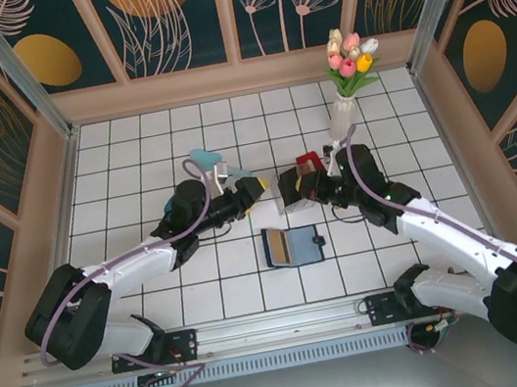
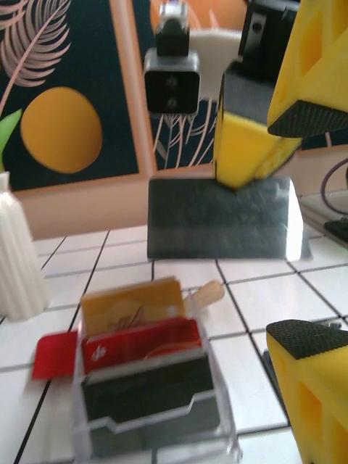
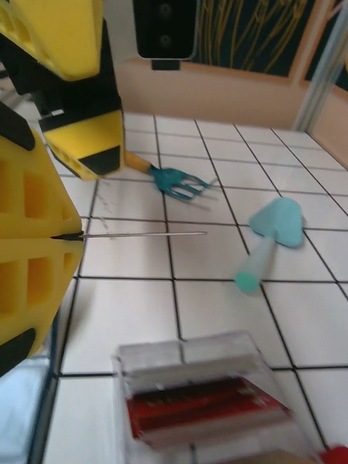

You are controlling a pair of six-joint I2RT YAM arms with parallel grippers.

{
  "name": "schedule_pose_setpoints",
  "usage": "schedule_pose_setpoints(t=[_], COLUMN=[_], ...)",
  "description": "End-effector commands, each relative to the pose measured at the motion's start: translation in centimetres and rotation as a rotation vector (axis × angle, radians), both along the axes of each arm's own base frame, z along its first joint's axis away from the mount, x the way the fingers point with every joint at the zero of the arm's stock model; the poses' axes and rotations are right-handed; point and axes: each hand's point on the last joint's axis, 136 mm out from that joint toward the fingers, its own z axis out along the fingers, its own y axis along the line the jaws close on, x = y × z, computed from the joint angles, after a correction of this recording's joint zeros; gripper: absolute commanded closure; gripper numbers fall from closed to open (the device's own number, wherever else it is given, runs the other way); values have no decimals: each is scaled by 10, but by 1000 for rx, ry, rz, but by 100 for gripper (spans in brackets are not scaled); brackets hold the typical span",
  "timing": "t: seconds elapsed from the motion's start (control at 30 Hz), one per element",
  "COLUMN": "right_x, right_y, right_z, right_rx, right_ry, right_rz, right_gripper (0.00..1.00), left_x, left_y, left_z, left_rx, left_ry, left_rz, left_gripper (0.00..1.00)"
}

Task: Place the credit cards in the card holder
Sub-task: Pick up the credit card from the storage box.

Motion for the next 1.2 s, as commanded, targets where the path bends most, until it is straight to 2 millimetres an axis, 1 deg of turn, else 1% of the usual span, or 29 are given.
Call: schedule_pose_setpoints(t=[0.0,0.1,0.2,0.37,0.47,0.63,0.73,0.83,1.0,1.07,1.13,1.17], right_x=[-6,-12,-15,-17,-16,-16,-17,-18,-17,-17,-17,-18], right_y=[6,3,0,2,3,5,5,6,4,3,2,1], right_z=[32,30,32,36,36,38,37,37,26,20,15,13], right_rx=[175,209,241,297,318,345,356,360,334,323,315,312], right_ry=[-61,-59,-65,-65,-61,-61,-52,-51,-25,-12,-3,3], right_rz=[41,39,37,61,64,78,82,88,76,75,67,66], right_gripper=[100,100,100,100,100,100,100,100,100,100,100,99], left_x=[-8,-13,-14,-19,-21,-21,-20,-18,-17,-17,-17,-18], left_y=[-11,-19,-20,-25,-27,-30,-32,-31,-32,-31,-29,-28], left_z=[11,10,11,22,27,25,24,22,23,20,18,17], left_rx=[-85,-99,-119,-179,-198,-193,-193,-188,-188,-184,-183,-181], left_ry=[-8,7,15,7,0,0,4,7,3,8,11,11], left_rz=[-37,-57,-56,-89,-101,-108,-116,-100,-103,-94,-85,-84], left_gripper=[30,30,32,35,39,48,50,53,72,84,93,99])
